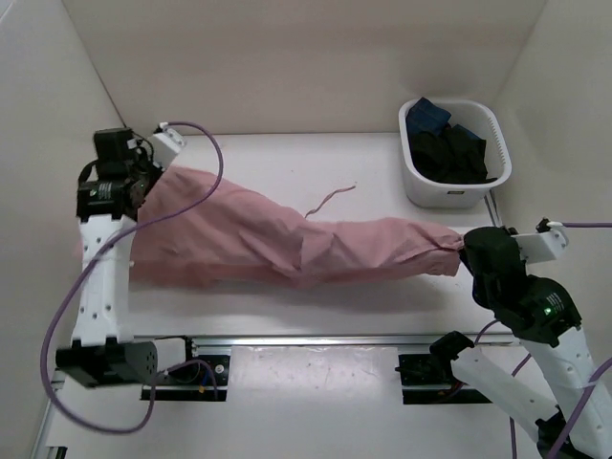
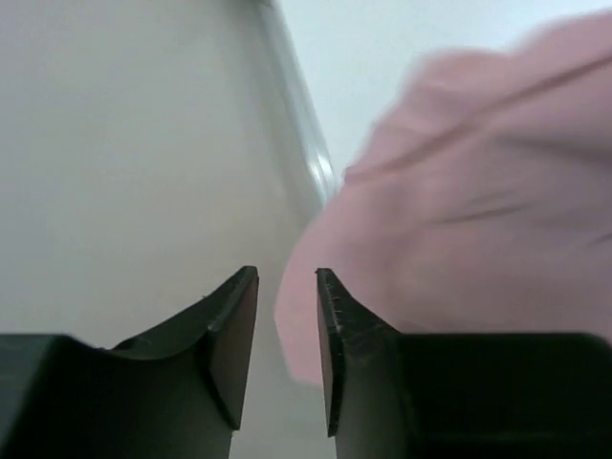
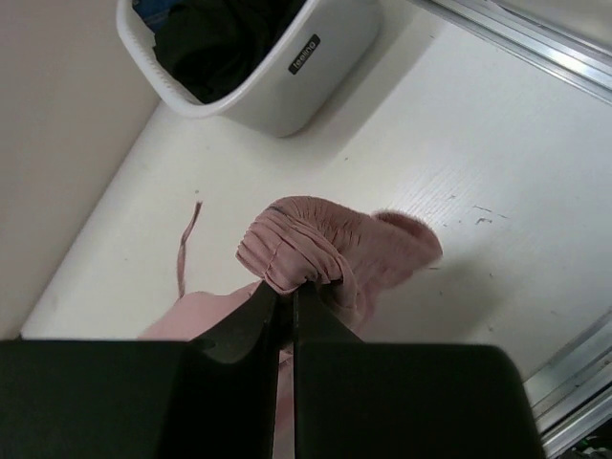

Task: Fold and stack the trousers
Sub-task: Flatten the trousers out

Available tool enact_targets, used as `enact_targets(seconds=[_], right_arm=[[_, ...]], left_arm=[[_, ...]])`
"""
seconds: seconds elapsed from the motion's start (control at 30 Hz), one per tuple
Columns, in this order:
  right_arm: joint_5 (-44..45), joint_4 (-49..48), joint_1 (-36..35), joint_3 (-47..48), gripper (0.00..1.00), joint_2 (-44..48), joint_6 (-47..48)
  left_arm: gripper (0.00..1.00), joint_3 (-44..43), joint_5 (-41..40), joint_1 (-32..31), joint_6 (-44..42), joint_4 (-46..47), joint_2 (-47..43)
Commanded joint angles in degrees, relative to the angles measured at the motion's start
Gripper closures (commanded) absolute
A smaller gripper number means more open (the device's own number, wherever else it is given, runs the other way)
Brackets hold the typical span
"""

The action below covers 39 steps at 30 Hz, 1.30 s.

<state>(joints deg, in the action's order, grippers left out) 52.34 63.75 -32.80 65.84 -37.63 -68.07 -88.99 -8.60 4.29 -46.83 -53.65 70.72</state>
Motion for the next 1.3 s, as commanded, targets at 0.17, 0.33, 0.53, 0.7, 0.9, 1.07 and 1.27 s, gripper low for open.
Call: enact_targets(seconds=[0.17,0.33,0.53,0.7,0.9,1.07,1.27], right_arm=[[5.31,-1.87,0.01,-4.4,1.0,-4.9,3.56],[4.89,-1.34,0.01,-6.15,1.0,-6.76,3.56],[0.31,-2.14,0.01,-12.14,1.0,-4.56,0.85],[0.31,1.64,0.01,-12.14,1.0,-4.56,-0.04],[-0.21,0.86,0.01,-12.14,1.0,-5.08,0.57],[-0.22,0.33,0.01,-11.62,1.0,-6.49,1.72],[-1.88,-4.06,0.01,-15.91,1.0,-6.49,2.85]], left_arm=[[0.5,-7.74,-0.16,-1.83,12.67,-6.72,34.8],[0.37,-23.25,1.57,4.3,21.95,-16.75,38.9],[0.21,13.97,-1.32,18.8,21.0,-9.65,13.54],[0.14,36.66,-0.99,31.8,12.32,-8.31,3.29],[0.08,48.21,1.73,42.19,4.38,-7.44,1.79],[0.01,49.01,5.15,45.19,4.99,-3.31,10.56],[0.55,41.72,14.65,45.19,6.75,-3.31,20.5]])
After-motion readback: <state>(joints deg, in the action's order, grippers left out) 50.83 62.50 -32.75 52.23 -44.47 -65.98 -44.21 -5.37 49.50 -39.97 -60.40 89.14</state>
